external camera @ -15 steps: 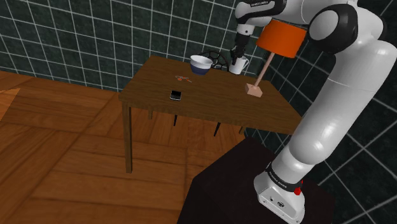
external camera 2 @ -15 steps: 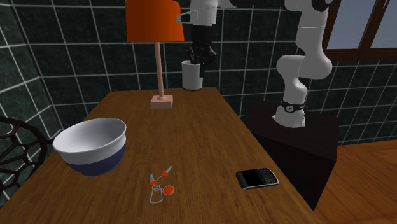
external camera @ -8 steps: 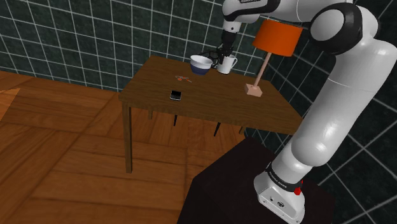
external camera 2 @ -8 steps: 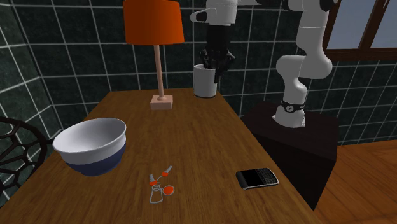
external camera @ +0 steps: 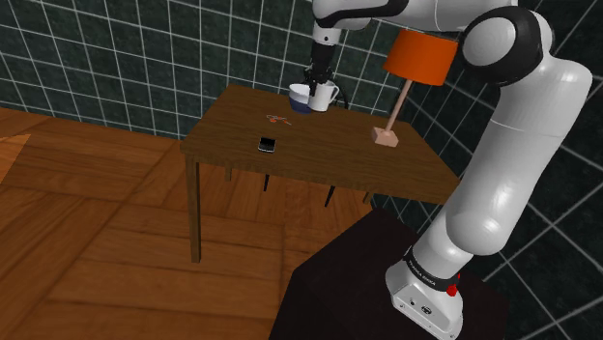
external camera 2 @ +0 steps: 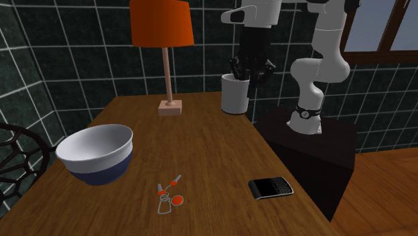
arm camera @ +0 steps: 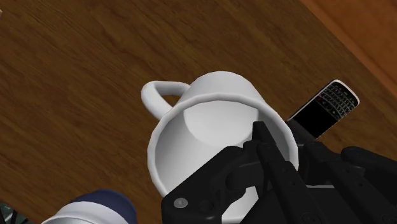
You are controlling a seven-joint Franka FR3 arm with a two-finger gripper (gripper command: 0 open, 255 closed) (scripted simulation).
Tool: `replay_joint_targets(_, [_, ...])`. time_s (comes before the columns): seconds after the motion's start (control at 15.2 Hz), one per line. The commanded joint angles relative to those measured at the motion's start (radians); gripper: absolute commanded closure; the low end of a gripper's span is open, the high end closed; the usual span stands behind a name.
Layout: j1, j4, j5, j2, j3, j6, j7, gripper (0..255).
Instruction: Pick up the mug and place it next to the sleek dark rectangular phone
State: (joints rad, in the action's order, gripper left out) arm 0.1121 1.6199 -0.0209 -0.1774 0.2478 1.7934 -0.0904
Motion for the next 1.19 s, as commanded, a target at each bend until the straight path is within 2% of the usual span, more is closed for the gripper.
replay_joint_targets(0.0, [0.006, -0.021, 0.004, -0.021, -0.006, -0.002, 0.013, 255])
replay_joint_targets(1.12, [0.006, 0.162, 0.011, -0.056, -0.009, 0.216, 0.018, 255])
